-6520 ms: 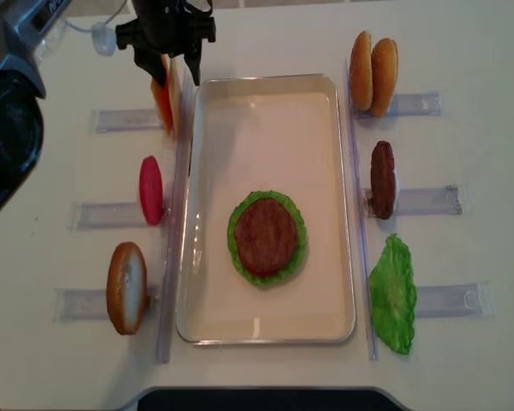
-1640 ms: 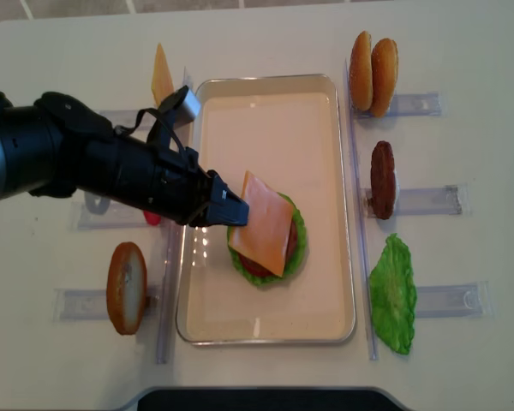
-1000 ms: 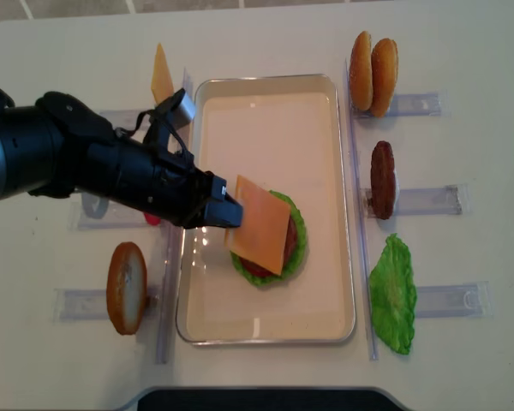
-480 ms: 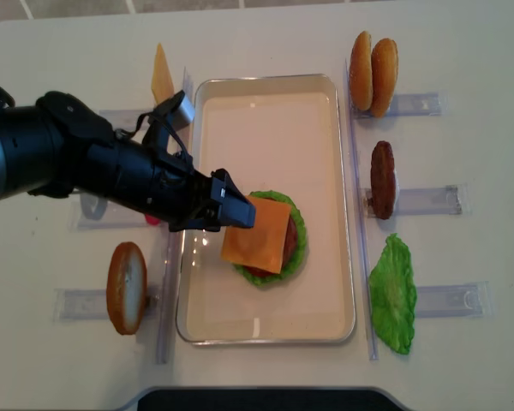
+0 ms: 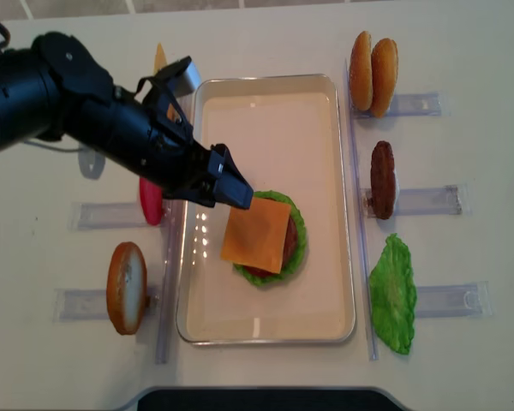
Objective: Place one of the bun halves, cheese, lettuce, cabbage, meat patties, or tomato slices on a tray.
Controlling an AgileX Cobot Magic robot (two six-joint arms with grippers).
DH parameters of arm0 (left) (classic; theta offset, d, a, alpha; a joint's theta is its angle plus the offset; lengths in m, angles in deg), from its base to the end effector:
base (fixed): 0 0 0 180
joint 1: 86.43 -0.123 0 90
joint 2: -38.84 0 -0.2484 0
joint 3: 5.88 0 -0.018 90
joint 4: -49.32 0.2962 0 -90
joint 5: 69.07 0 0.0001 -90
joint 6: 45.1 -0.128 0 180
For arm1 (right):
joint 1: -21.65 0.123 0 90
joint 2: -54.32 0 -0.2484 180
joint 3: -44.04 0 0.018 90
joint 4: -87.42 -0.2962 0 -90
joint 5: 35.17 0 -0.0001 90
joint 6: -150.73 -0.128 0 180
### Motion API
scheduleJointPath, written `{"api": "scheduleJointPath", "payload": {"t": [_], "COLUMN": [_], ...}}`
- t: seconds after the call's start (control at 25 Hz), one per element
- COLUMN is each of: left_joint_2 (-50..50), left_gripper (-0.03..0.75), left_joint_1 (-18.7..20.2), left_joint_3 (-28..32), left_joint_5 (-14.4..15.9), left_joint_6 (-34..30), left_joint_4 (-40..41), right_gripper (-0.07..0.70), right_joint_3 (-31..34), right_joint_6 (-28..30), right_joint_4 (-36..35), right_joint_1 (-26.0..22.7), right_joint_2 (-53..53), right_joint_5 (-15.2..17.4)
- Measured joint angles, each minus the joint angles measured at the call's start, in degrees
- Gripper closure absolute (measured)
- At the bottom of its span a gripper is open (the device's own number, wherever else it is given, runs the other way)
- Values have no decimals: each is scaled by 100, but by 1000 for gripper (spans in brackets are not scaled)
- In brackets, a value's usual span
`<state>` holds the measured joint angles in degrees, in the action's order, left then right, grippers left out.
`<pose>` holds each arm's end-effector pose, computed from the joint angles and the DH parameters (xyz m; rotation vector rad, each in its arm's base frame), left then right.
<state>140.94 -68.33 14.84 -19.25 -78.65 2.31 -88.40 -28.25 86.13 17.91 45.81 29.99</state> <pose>0.3047 -0.1749 0.1197 0.5468 2.7383 -0.9150 0.0994 -0.0039 0.2736 0.0480 2.1152 -0.0222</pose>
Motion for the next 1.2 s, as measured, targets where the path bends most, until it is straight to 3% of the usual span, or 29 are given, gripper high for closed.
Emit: {"api": "scheduleJointPath", "payload": {"t": [0.44, 0.72, 0.92, 1.2], "left_joint_2": [11, 11, 17, 27], "left_gripper": [28, 106, 123, 125], "left_joint_1": [-769, -1545, -2054, -2564], "left_joint_3": [-1725, -2226, -2253, -2264], "left_joint_5": [1133, 1905, 1991, 1997], "left_joint_6": [1785, 2550, 2649, 2654], "left_joint_4": [2560, 3976, 4634, 4785], "right_gripper": [157, 157, 157, 157], "right_joint_3": [0, 0, 0, 0], "right_joint_6": [0, 0, 0, 0], "right_joint_4": [0, 0, 0, 0], "right_joint_1": [0, 0, 0, 0], "right_joint_2": [0, 0, 0, 0], "right_joint_5": [0, 0, 0, 0]}}
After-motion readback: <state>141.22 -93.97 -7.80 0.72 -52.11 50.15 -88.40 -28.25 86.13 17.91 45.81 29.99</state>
